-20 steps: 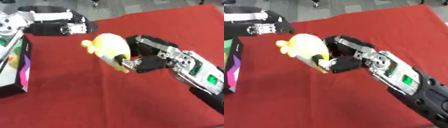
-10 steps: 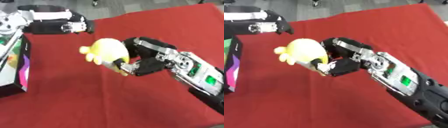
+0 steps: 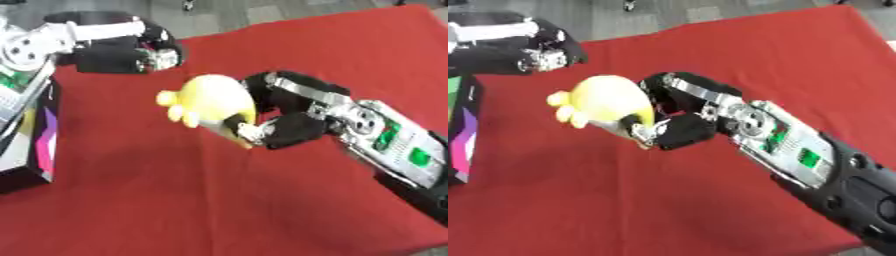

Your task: Pick up the objects with one hand, pass them to the other hand, and then place them into the box on the other side of the table.

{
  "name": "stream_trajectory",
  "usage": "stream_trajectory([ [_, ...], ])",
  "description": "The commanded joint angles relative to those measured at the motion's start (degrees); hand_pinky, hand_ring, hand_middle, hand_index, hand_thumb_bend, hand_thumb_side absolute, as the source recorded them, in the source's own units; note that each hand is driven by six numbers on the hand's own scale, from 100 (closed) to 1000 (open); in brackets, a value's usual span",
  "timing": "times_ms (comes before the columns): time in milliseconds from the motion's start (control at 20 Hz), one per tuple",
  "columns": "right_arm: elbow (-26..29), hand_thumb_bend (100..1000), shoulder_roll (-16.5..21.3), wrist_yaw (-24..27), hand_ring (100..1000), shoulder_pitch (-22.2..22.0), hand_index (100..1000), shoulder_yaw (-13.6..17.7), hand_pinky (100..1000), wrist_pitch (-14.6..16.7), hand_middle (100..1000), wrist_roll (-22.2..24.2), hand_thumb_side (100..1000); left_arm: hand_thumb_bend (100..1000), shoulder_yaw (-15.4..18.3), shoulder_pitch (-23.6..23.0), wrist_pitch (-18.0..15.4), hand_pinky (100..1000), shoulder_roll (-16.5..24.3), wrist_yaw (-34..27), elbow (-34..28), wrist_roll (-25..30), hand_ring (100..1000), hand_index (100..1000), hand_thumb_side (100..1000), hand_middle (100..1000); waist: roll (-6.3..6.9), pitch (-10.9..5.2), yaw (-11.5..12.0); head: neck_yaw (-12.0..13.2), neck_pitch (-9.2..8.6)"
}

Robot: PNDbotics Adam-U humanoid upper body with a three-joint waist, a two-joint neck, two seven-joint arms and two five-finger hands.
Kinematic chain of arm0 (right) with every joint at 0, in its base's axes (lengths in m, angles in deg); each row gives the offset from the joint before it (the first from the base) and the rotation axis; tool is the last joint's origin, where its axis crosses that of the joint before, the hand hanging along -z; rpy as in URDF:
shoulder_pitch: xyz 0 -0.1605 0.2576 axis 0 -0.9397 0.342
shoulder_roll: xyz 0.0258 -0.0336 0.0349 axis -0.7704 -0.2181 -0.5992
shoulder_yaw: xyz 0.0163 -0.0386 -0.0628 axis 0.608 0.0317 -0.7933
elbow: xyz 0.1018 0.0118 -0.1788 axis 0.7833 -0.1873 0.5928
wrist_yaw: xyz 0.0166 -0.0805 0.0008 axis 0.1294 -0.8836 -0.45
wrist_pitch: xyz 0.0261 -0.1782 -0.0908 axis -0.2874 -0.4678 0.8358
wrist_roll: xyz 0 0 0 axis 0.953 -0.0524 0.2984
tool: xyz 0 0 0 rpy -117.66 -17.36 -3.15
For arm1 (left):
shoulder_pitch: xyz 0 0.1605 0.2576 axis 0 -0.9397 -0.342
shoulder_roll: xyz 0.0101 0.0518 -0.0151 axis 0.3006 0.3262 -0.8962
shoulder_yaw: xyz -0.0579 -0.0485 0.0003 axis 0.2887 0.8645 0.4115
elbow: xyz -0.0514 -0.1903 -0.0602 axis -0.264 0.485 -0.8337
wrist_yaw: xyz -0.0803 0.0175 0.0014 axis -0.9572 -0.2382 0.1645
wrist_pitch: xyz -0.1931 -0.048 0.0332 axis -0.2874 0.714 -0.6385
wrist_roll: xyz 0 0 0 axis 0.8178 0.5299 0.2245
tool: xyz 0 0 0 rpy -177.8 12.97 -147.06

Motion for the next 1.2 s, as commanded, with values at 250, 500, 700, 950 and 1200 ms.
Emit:
stream_trajectory([
  [250, 0.8, 100, -0.3, -1.3, 562, 1.6, 509, -0.1, 489, -4.6, 348, -5.5, 206, 138, -0.1, 1.7, -2.4, 861, -0.6, 3.5, 0.3, 2.0, 888, 837, 893, 785, 0.37, -1.56, 0.0, -0.2, 0.12],
  [500, 0.8, 100, -0.5, -1.8, 561, 1.7, 508, -0.4, 487, -6.2, 348, -7.0, 206, 200, 0.0, 1.9, -3.5, 866, -1.0, 4.5, 0.8, 3.0, 892, 848, 895, 792, 0.44, -1.46, 0.0, -0.2, 0.04],
  [700, 0.8, 100, -0.7, -1.7, 559, 1.8, 508, -0.5, 485, -6.4, 347, -6.9, 210, 266, -0.1, 2.1, -4.5, 872, -1.5, 5.6, 1.0, 3.3, 897, 860, 897, 799, 0.48, -1.37, 0.0, -0.2, -0.06],
  [950, 0.8, 100, -0.7, -2.2, 557, 2.0, 508, -0.6, 483, -6.3, 347, -6.7, 199, 360, 0.0, 2.2, -5.8, 879, -2.2, 6.0, 1.5, 3.5, 903, 865, 968, 800, 0.45, -1.31, 0.1, -0.3, -0.18],
  [1200, 0.8, 100, -0.7, -2.6, 556, 2.2, 508, -0.6, 482, -6.1, 347, -6.4, 195, 395, -0.1, 2.2, -6.9, 881, -2.6, 5.4, 2.3, 3.3, 904, 864, 1000, 799, 0.42, -1.29, 0.3, -0.5, -0.27],
])
